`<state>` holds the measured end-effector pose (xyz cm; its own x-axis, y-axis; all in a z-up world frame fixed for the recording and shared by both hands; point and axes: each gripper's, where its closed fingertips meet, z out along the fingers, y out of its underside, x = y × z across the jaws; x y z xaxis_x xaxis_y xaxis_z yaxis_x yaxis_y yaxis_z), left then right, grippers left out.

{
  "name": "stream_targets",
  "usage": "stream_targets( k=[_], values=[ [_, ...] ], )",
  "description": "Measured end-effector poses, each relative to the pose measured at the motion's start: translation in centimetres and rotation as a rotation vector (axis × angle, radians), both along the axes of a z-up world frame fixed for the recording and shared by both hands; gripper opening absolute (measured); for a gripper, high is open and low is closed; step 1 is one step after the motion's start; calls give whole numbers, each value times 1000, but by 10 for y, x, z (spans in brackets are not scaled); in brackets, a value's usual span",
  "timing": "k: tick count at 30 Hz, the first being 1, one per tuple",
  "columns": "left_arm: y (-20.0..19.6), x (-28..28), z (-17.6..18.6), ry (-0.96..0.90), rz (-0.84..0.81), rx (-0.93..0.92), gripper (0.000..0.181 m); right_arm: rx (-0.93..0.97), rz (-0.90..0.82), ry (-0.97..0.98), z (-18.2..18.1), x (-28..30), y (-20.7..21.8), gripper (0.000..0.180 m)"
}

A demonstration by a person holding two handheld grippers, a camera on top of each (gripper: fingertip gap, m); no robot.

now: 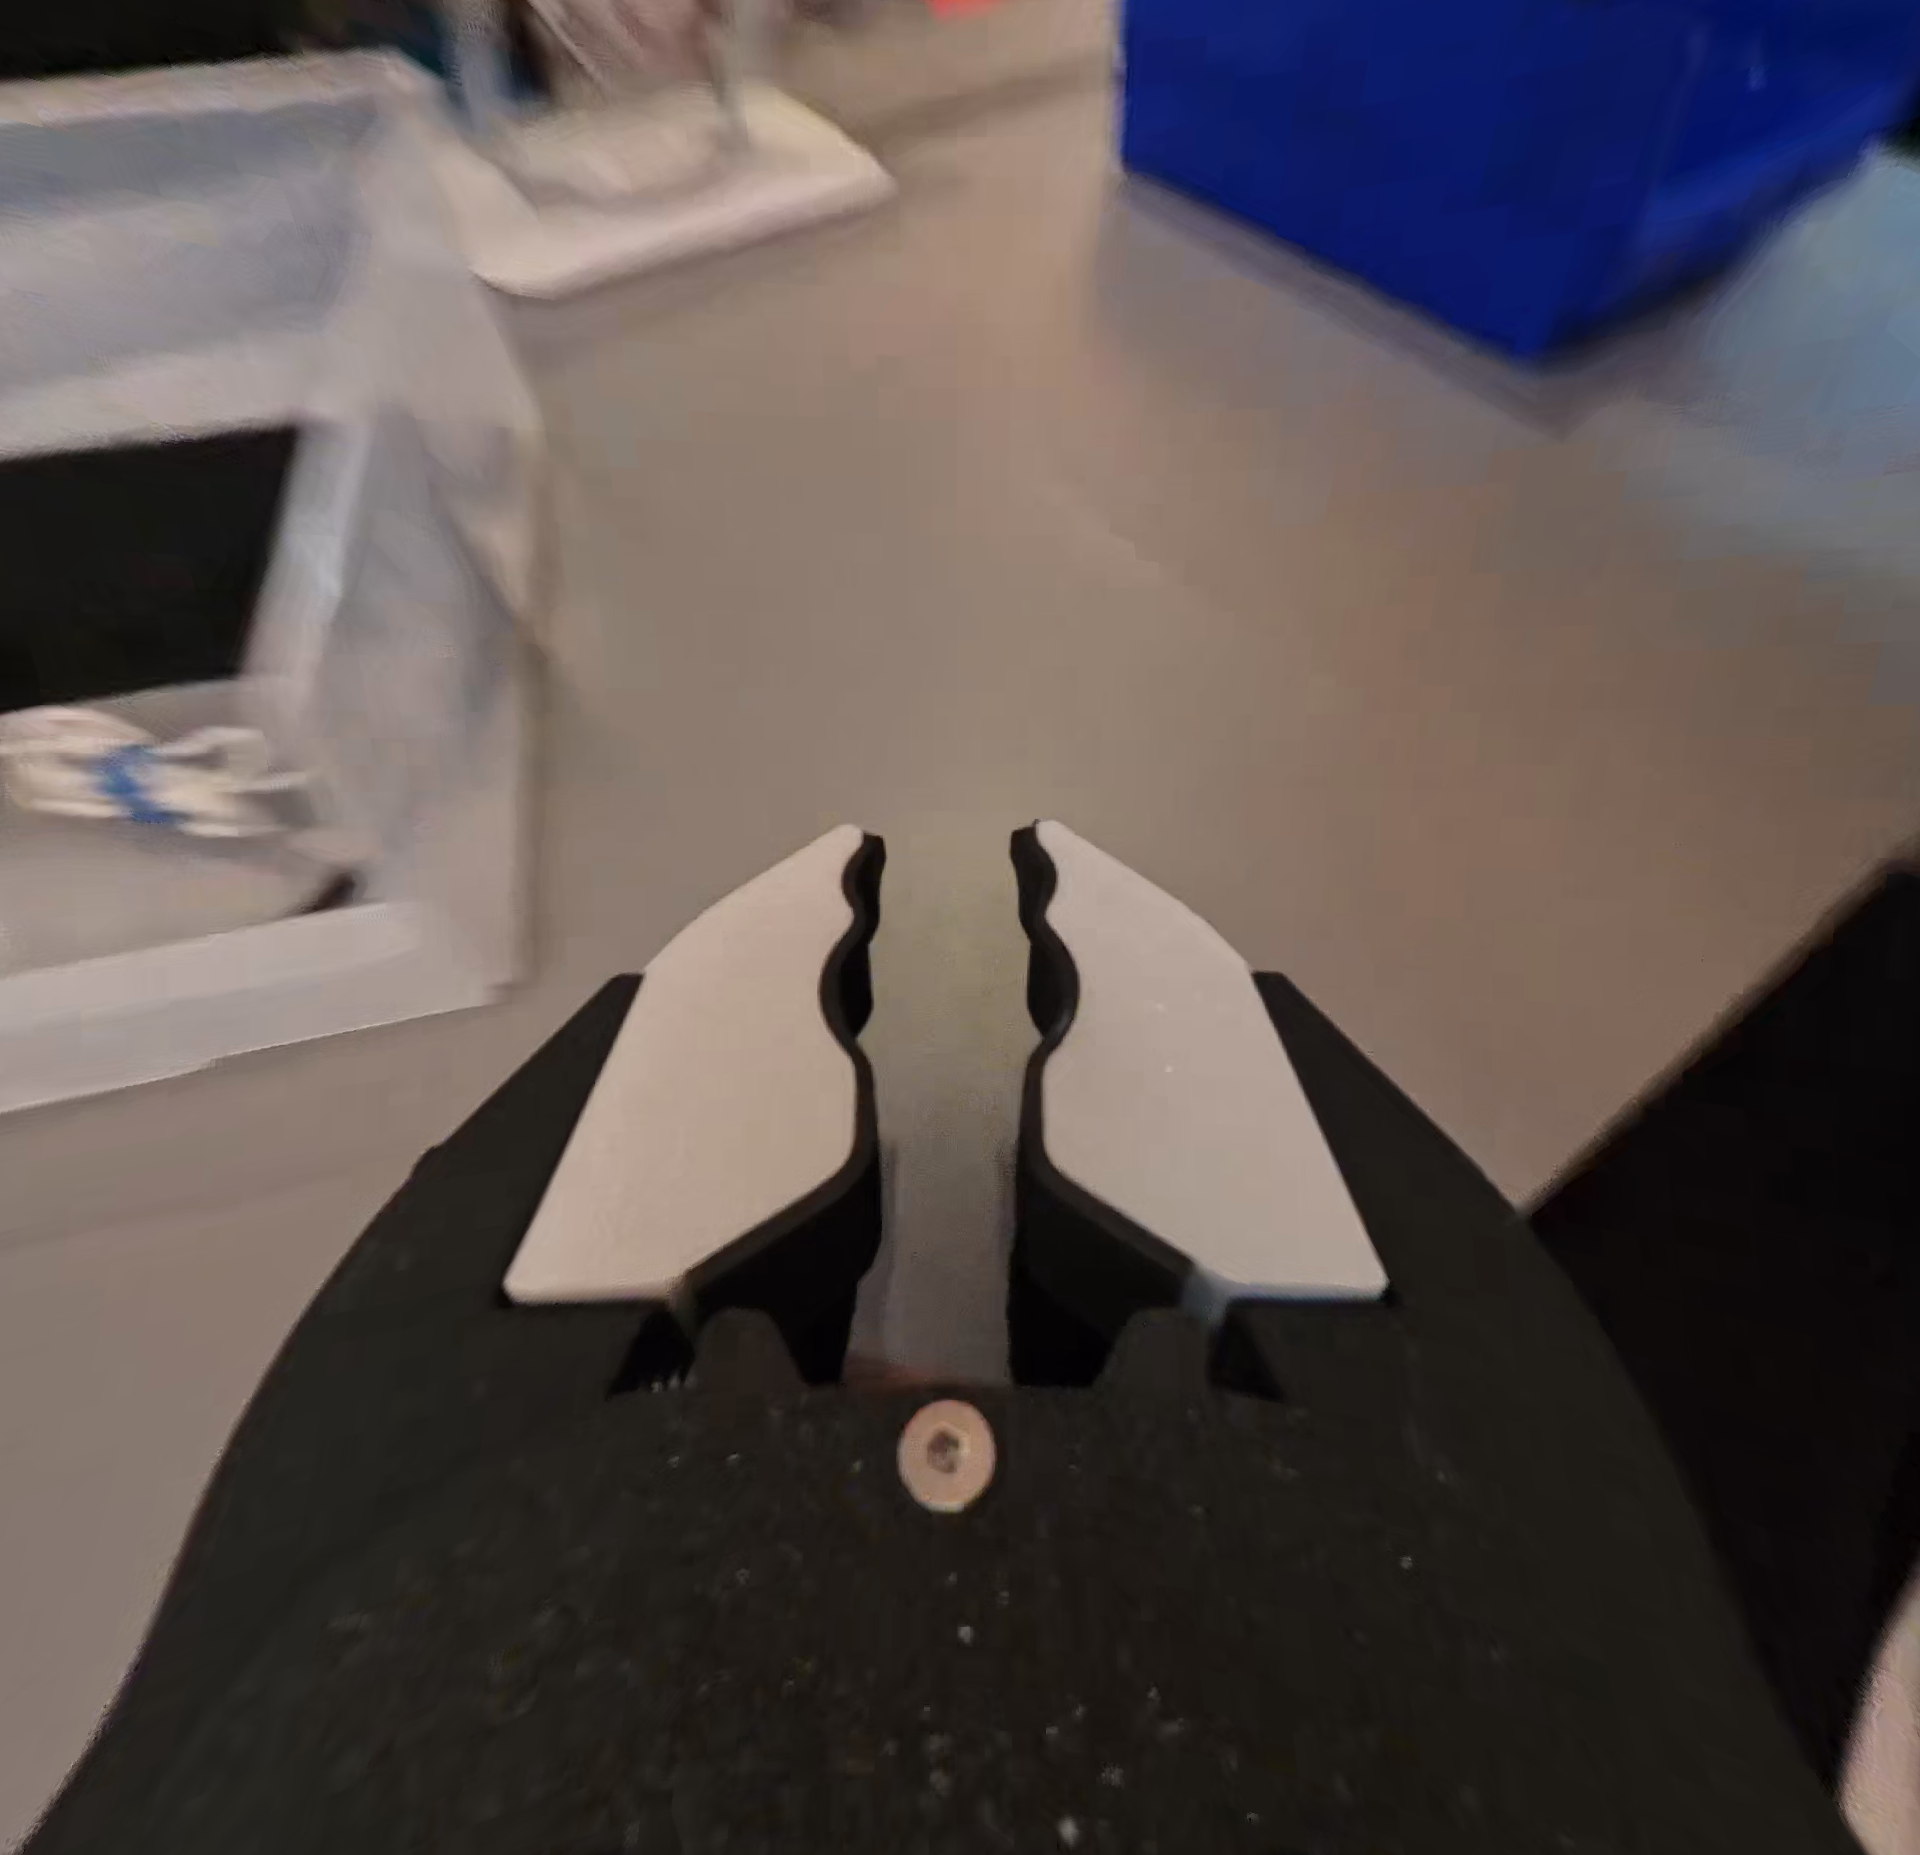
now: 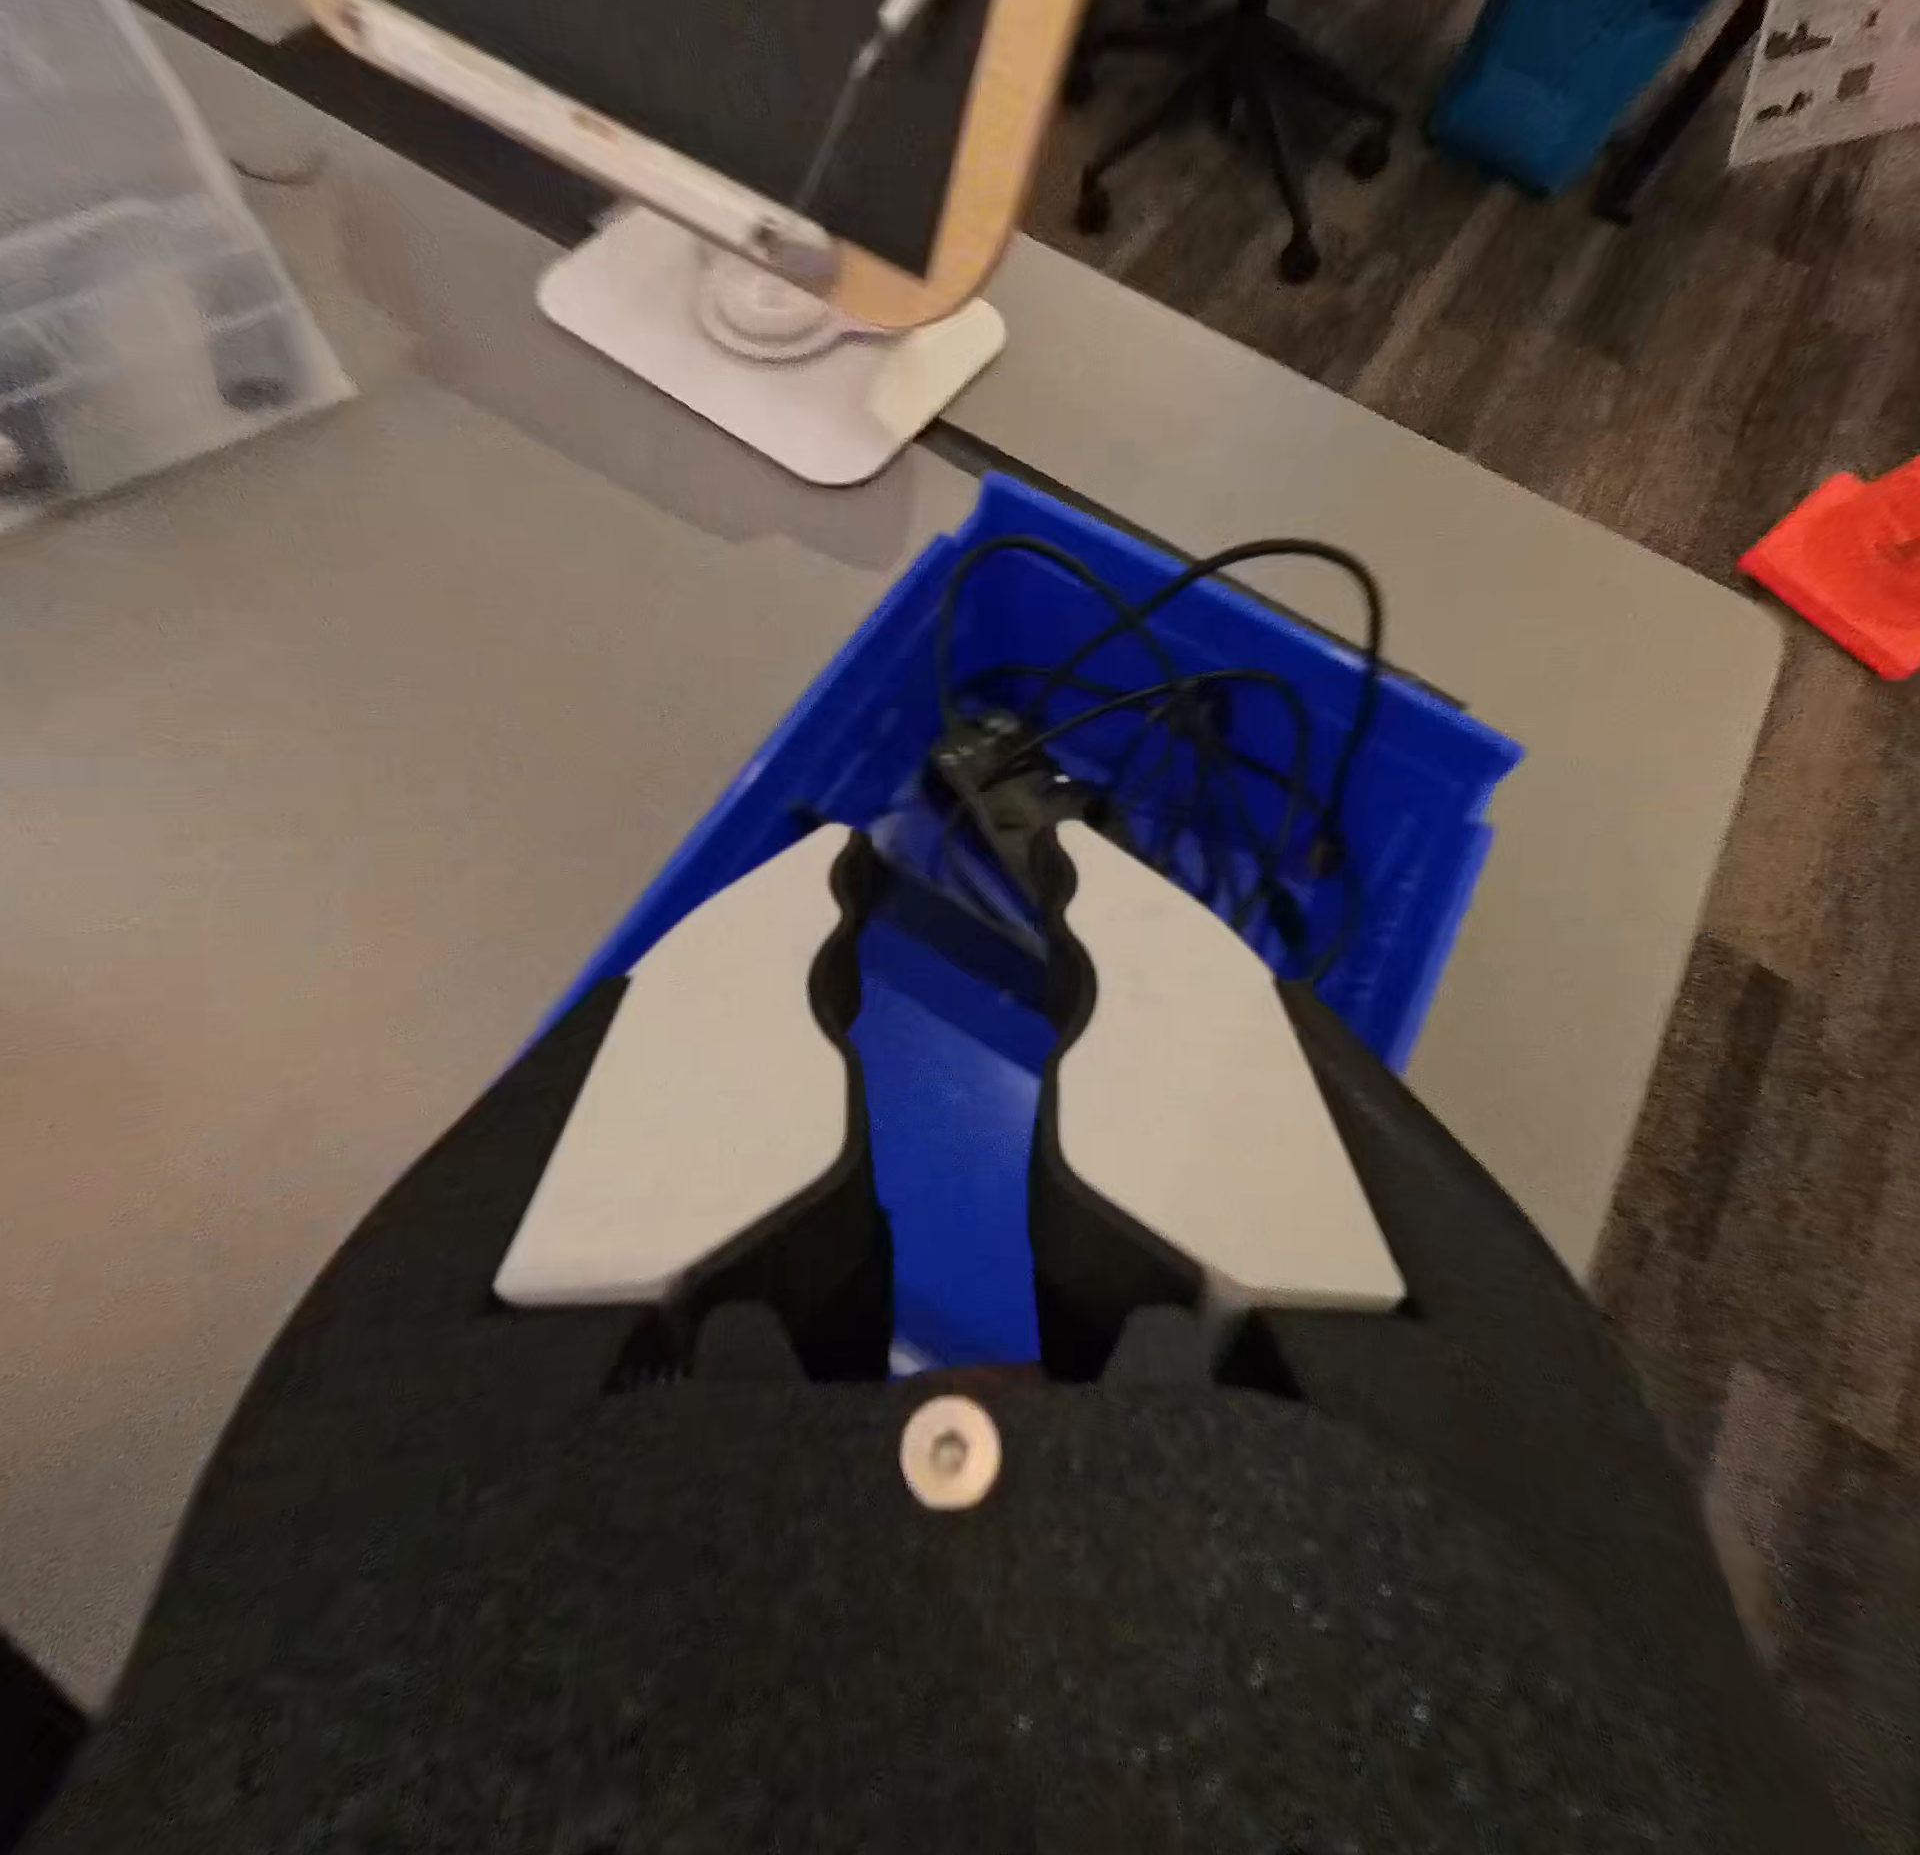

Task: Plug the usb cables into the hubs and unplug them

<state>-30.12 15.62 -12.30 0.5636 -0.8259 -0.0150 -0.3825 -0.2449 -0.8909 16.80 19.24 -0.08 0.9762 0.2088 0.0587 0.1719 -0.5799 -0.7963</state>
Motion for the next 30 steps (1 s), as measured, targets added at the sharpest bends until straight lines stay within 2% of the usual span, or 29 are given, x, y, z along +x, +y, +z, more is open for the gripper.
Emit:
stream_targets(
  k=[4,8,10,13,17,23,30],
  values=[
    [53,-63,40,-182,319,129,30,67,43,175,-38,-109,-73,31],
    [88,-59,12,-103,322,36,48,79,75,299,-89,-190,-115,30],
    [98,-43,-4,-63,299,-28,43,102,109,354,-105,-217,-125,30],
    [115,-38,-11,28,377,-7,3,128,99,379,-117,-226,-133,28],
    [116,-39,-12,6,510,-64,5,160,117,424,-110,-223,-138,27],
    [107,-32,-12,30,636,20,2,134,104,348,-124,-208,-146,27],
    [128,-37,-12,-9,591,-12,3,106,114,442,-132,-214,-146,27]
  ],
)
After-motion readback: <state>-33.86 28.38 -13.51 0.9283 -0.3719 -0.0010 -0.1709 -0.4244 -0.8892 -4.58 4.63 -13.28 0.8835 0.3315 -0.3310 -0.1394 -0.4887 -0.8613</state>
